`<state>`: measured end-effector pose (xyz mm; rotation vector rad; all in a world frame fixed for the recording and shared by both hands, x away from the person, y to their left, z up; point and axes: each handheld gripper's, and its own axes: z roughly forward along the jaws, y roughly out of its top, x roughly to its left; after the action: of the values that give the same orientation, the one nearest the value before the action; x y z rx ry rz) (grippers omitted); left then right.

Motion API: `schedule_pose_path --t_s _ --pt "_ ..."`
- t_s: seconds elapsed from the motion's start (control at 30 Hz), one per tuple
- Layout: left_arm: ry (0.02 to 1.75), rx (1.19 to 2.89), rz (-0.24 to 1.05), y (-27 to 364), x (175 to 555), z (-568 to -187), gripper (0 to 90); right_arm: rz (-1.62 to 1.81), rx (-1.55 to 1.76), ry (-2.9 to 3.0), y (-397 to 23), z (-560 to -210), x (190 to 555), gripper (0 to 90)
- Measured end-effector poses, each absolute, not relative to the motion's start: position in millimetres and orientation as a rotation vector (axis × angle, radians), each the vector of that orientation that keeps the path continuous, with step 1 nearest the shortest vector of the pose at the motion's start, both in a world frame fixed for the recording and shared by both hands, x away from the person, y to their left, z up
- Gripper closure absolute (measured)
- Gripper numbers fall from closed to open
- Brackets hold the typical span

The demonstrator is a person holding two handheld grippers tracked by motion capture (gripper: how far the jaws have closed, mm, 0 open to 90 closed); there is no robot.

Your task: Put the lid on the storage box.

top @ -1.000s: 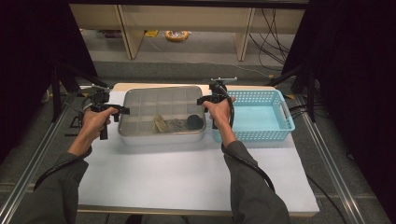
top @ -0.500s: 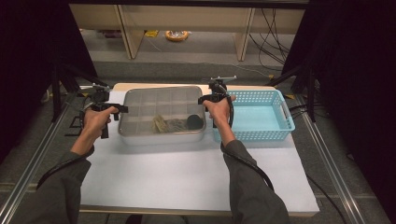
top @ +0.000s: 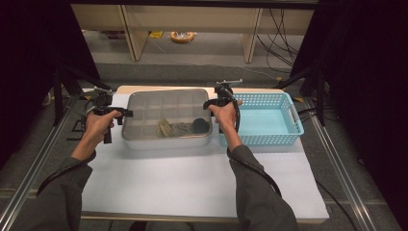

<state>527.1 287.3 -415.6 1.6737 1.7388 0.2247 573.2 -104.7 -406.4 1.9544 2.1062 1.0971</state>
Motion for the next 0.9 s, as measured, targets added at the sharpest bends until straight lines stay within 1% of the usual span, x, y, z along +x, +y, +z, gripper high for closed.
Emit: schedule_pose_path --t_s 0.13,0.23,0.27,0.33,0.4,0.43,0.47,0.5,0.53,0.63,0.67,0.77,0.8,0.83,0.9 --pt "1.741 1.658 0.26 288.5 526.2 -414.9 49.9 1.138 1.908 2.128 -107.2 -408.1 573.1 61.0" --pt "1.741 1.65 0.277 287.1 527.2 -414.7 50.7 1.138 1.921 2.123 -107.2 -408.7 575.1 61.5" --pt "1.741 1.65 0.277 287.1 527.2 -414.7 50.8 1.145 1.988 2.088 -103.9 -407.9 574.4 61.7" --pt "1.744 1.643 0.325 284.3 529.3 -414.9 52.0 1.14 1.972 2.089 -102.9 -409.4 574.9 61.5" --pt "1.748 1.638 0.344 283.2 530.5 -414.4 52.2 1.133 1.899 2.11 -104.3 -410.6 577.5 61.5" --pt "1.75 1.635 0.351 282.8 531.1 -414.4 52.3 1.14 1.915 2.101 -103.8 -410.3 577.8 61.5" --pt "1.748 1.64 0.355 282.7 531.6 -414.1 52.0 1.124 1.967 2.08 -101.4 -408.9 578.5 61.4" --pt "1.748 1.64 0.355 282.7 531.6 -414.1 51.7 1.129 1.906 2.095 -102.5 -411.0 580.3 61.3" --pt "1.752 1.641 0.354 281.8 532.3 -414.9 51.4 1.121 1.962 2.08 -100.0 -409.7 579.2 61.0" --pt "1.747 1.645 0.351 280.0 532.1 -415.4 49.5 1.124 1.976 2.075 -101.4 -410.5 580.4 61.5" --pt "1.741 1.65 0.358 280.0 531.6 -415.6 48.9 1.13 1.922 2.096 -104.7 -412.7 581.7 62.2" --pt "1.743 1.64 0.335 283.4 530.0 -415.3 50.6 1.177 1.954 2.076 -106.2 -413.8 579.5 62.8" --pt "1.749 1.638 0.336 284.2 529.4 -415.5 50.5 1.187 1.901 2.102 -108.1 -415.9 579.9 61.6" --pt "1.759 1.636 0.343 285.0 528.8 -415.6 47.4 1.18 1.92 2.109 -107.2 -414.9 578.7 60.9" --pt "1.754 1.638 0.338 286.0 528.1 -415.6 47.0 1.179 1.947 2.093 -105.3 -414.1 576.7 61.3"
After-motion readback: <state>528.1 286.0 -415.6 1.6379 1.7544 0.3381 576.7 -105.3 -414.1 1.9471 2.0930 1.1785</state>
